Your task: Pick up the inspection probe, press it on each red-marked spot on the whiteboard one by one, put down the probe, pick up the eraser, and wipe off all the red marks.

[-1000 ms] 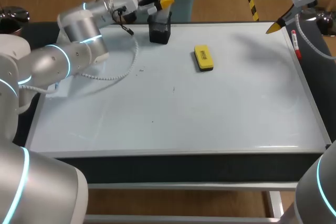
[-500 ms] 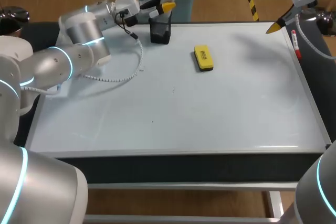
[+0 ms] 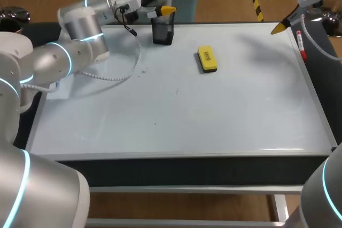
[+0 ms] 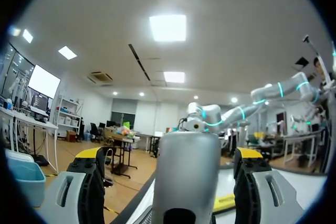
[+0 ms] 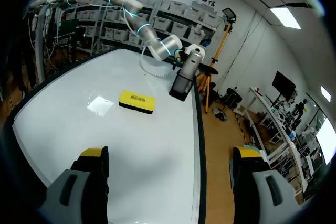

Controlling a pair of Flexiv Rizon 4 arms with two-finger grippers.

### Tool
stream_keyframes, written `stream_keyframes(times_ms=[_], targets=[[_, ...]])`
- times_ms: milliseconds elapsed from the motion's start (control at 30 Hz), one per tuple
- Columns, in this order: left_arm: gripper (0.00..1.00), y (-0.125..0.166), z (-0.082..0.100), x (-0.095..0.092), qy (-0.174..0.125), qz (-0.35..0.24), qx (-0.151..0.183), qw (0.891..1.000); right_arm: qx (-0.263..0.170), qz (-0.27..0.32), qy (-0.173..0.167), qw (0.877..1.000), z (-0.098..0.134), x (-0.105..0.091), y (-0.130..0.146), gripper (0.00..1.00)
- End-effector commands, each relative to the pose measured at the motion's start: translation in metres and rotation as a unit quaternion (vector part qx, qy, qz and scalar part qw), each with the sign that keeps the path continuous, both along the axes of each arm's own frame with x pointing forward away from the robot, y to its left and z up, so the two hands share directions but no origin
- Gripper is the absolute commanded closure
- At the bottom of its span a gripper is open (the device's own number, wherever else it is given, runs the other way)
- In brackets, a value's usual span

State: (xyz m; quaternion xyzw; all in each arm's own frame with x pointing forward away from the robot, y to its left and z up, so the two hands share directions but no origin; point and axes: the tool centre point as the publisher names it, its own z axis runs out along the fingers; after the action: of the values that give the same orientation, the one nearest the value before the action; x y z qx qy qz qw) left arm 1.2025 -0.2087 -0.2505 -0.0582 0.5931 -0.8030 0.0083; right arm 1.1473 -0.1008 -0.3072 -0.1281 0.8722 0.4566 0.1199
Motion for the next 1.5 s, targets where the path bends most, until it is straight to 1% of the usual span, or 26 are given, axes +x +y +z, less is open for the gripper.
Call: stream_keyframes(times_ms=[33,67,100,133,200,233,267,400,600,733,800,900,967,1000,1167,1233,1333,1400,1467,1500], targets=[[0.00,0.003,0.002,0.005,-0.082,-0.283,0.000,0.956,-0.002,0.001,0.000,1.000,0.001,0.000,0.000,0.00],[0.00,0.004,0.003,0.004,-0.073,-0.277,0.011,0.958,-0.002,0.001,0.000,1.000,0.001,0.000,0.000,0.00],[0.00,0.005,0.002,0.004,-0.058,-0.266,0.032,0.962,-0.002,0.001,0.000,1.000,0.001,0.000,0.000,0.00],[0.00,0.007,0.002,0.003,-0.058,-0.263,0.037,0.962,-0.002,0.001,0.000,1.000,0.001,0.000,0.000,0.00],[0.00,0.011,0.002,0.002,-0.043,-0.247,0.057,0.966,-0.002,0.001,0.000,1.000,0.001,0.000,0.000,0.00],[0.00,0.013,0.002,0.000,-0.045,-0.246,0.058,0.967,-0.002,0.001,0.000,1.000,0.001,0.000,0.000,0.00],[0.00,0.016,0.002,-0.001,-0.040,-0.238,0.072,0.968,-0.002,0.001,0.000,1.000,0.001,0.000,0.000,0.00],[0.00,0.026,0.002,-0.008,-0.033,-0.218,0.096,0.971,-0.002,0.001,0.000,1.000,0.001,0.000,0.000,0.00],[0.00,0.045,0.002,-0.013,-0.030,-0.188,0.099,0.977,-0.002,0.001,0.000,1.000,0.001,0.000,0.000,0.00],[0.00,0.058,0.007,-0.020,-0.033,-0.162,0.105,0.981,-0.002,0.001,0.000,1.000,0.001,0.000,0.000,0.00],[0.00,0.065,0.009,-0.024,-0.023,-0.144,0.115,0.983,-0.002,0.001,0.000,1.000,0.001,0.000,0.000,0.00],[0.00,0.080,0.012,-0.033,-0.014,-0.110,0.133,0.985,-0.002,0.001,0.000,1.000,0.001,0.000,0.000,0.00],[0.00,0.088,0.012,-0.039,-0.006,-0.087,0.137,0.987,-0.002,0.001,0.000,1.000,0.001,0.000,0.000,0.00],[0.00,0.095,0.013,-0.043,-0.007,-0.074,0.142,0.987,-0.002,0.001,0.000,1.000,0.001,0.000,0.000,0.00],[0.00,0.123,0.015,-0.061,-0.007,-0.013,0.130,0.991,-0.002,0.001,0.000,1.000,0.001,0.000,0.000,0.00],[0.00,0.133,0.015,-0.070,-0.004,0.015,0.142,0.990,-0.002,0.001,0.000,1.000,0.001,0.000,0.000,0.00],[0.00,0.145,0.014,-0.081,0.005,0.050,0.153,0.987,-0.002,0.001,0.000,1.000,0.001,0.000,0.000,0.00],[0.00,0.151,0.013,-0.089,0.016,0.070,0.177,0.982,-0.002,0.001,0.000,1.000,0.001,0.000,0.000,0.00],[0.00,0.155,0.013,-0.096,0.020,0.085,0.175,0.981,-0.002,0.001,0.000,1.000,0.001,0.000,0.000,0.00],[0.00,0.157,0.013,-0.101,0.024,0.094,0.190,0.977,-0.002,0.001,0.000,1.000,0.001,0.000,0.000,0.00]])
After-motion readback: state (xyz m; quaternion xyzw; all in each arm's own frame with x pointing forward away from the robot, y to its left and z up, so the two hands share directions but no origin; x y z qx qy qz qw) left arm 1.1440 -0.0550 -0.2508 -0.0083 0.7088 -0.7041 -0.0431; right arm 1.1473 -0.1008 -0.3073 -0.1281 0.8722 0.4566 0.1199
